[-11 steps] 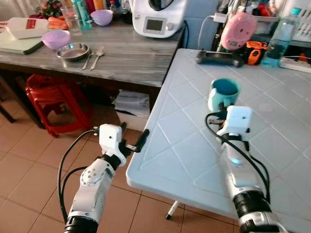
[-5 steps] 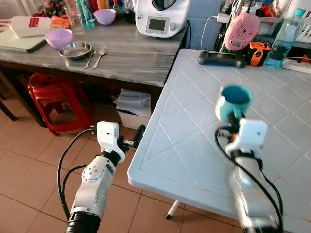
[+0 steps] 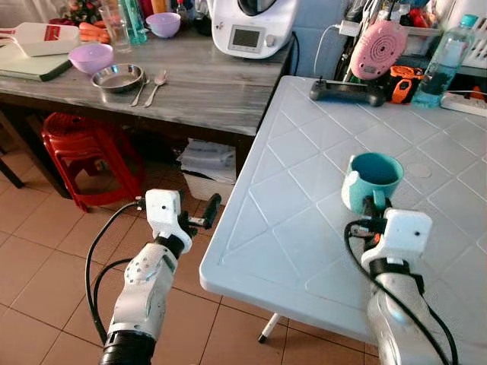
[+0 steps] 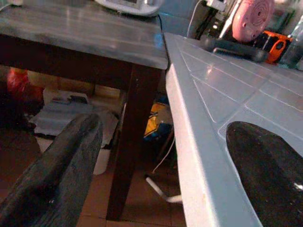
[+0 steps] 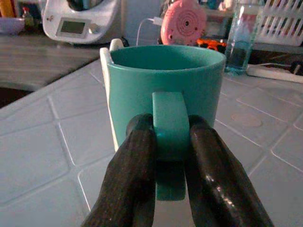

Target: Setting the table

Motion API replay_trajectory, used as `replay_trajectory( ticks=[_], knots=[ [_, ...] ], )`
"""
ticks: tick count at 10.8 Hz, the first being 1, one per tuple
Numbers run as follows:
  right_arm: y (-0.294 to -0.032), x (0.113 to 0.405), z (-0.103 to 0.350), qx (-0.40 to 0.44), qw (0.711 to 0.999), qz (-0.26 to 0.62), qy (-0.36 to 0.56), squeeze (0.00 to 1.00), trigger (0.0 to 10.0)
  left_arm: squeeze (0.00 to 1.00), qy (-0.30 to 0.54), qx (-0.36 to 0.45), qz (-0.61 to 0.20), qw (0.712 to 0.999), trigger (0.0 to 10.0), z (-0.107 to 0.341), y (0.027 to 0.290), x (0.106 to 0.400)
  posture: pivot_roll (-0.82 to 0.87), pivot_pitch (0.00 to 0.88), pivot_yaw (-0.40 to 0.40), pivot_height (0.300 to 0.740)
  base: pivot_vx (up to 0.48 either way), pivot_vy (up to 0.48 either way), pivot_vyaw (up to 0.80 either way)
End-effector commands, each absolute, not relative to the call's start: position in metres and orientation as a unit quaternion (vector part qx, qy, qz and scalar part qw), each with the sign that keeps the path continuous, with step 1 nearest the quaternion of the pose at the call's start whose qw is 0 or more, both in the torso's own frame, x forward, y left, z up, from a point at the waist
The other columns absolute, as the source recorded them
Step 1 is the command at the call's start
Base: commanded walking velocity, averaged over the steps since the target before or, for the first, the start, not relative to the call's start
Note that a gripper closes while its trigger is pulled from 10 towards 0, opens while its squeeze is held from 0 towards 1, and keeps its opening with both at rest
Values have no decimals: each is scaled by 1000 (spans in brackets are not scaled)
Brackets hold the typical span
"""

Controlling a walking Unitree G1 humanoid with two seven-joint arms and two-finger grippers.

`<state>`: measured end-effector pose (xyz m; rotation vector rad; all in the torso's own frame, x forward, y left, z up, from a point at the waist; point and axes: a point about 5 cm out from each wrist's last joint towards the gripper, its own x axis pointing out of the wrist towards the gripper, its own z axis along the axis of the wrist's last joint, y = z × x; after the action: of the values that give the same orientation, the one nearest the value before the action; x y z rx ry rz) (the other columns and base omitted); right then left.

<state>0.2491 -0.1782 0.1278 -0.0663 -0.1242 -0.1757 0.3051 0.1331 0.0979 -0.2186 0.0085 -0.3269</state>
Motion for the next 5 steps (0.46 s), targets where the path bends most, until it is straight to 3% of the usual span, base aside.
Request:
replay_trajectory(
  ticks=[1,5],
  knots=[
    [-178,246,134,-34,993,-88,-70,0,10000,0,1,-106,-164,981,10000,101,133,307,39,43,22,740,0,0,0],
    [-177,240,133,-40,995,-74,-55,0,10000,0,5,-109,-167,980,10000,99,132,307,33,43,22,740,0,0,-788]
  ],
)
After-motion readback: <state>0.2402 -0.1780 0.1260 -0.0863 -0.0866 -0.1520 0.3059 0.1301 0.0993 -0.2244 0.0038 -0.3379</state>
